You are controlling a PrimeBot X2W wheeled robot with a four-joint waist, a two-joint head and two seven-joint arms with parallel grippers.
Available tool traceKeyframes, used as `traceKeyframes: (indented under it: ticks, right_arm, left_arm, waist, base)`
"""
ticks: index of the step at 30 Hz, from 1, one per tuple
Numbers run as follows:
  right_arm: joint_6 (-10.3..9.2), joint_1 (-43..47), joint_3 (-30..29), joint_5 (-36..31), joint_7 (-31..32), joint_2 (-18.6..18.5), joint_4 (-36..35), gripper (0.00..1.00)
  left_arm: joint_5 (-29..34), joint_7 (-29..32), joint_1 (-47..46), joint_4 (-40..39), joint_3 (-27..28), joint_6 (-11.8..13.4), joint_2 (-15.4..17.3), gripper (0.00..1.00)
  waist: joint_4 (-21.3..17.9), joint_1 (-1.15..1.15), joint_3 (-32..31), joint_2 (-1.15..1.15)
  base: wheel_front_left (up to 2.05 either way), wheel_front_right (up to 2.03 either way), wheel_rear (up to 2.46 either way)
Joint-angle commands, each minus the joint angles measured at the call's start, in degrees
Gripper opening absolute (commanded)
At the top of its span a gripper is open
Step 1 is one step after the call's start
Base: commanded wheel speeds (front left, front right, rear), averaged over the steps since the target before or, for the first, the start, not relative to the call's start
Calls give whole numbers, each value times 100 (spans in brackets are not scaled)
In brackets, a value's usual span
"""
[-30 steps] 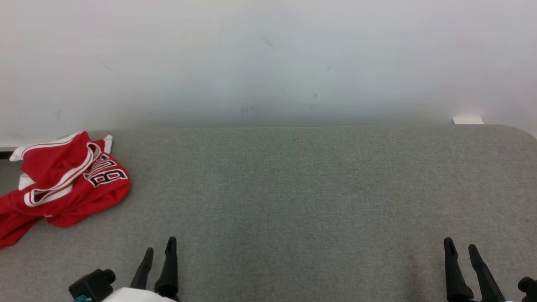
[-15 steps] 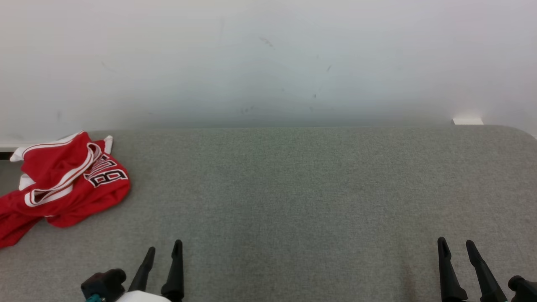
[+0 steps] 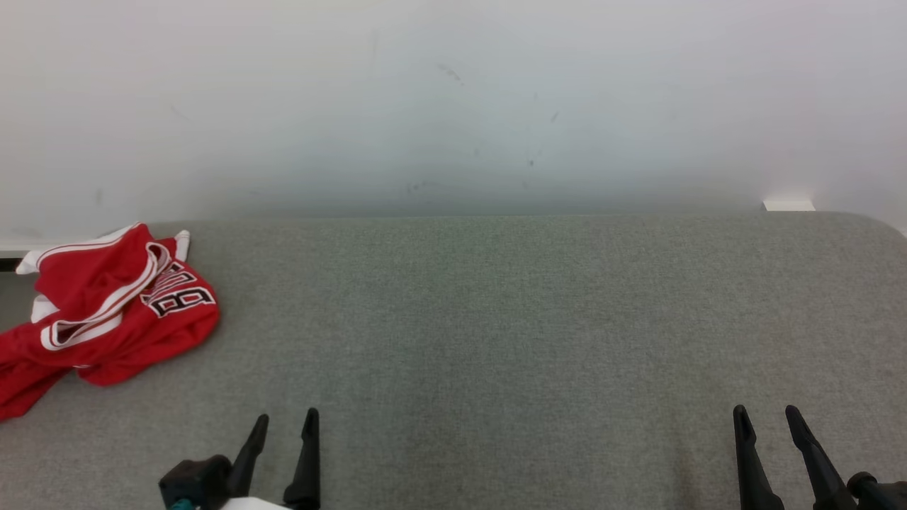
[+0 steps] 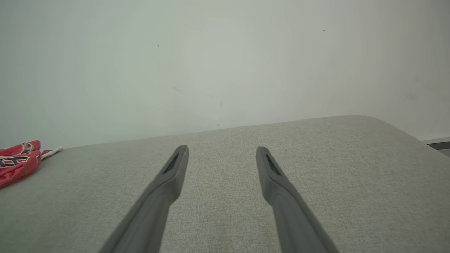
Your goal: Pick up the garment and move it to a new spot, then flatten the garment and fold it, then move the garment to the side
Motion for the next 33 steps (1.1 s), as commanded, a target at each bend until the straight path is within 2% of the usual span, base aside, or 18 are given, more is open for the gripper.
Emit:
traceKeyframes:
  ticks: [1,26,30,33]
  right_arm:
    - [-8,42,-2,-174,-67,-46,-37,100]
    - [-11,197,-99,-906,-358,44,-19,100]
    - [-11,250,-109,-1021,-395,50,-67,100]
    - [-11,321,-106,-1119,-412,56,-101,100]
  left_arm:
    - [202,-60,32,-23,-20,31,41,100]
    - [1336,-348,105,38,-176,76,38,100]
    - [1496,-386,54,45,-218,68,32,100]
    - [1631,-405,6,37,-259,67,23,100]
  waist:
    - [-9,0,3,0]
    - [79,0,-15,0]
    - [265,0,-9,0]
    - [595,0,-12,0]
  base:
    - [0,0,0]
    - [0,0,0]
    - [0,0,0]
    - [0,0,0]
